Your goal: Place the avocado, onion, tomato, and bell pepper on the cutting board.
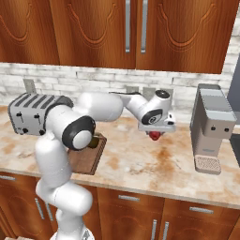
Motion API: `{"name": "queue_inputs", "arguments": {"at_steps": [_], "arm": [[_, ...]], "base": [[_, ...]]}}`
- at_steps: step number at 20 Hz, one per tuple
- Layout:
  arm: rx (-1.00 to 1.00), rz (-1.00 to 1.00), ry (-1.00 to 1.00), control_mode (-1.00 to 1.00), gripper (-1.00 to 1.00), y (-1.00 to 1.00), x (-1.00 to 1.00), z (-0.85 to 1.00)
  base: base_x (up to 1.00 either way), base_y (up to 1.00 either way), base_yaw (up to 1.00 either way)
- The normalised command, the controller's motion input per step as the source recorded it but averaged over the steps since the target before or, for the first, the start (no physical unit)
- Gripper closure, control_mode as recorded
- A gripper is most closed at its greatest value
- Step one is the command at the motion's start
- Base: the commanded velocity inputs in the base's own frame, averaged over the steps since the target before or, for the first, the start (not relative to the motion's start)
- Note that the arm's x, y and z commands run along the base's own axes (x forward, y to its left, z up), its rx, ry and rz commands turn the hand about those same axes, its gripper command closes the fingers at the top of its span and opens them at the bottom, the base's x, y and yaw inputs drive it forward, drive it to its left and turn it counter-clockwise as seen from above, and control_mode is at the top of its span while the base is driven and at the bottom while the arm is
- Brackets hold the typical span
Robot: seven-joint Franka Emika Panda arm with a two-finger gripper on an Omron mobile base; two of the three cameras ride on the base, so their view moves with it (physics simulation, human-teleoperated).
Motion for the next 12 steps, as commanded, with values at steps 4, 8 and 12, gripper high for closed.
{"name": "queue_inputs", "arguments": {"at_steps": [4, 8, 12], "arm": [[-0.03, 0.00, -0.05, -1.00, 1.00, 0.39, -0.46, 0.29], [-0.03, 0.00, -0.04, -1.00, 1.00, 0.47, -0.38, 0.32], [-0.01, 0.00, -0.01, -1.00, 1.00, 0.45, -0.38, 0.33]], "base": [[0.00, 0.00, 0.00], [0.00, 0.00, 0.00], [0.00, 0.00, 0.00]]}}
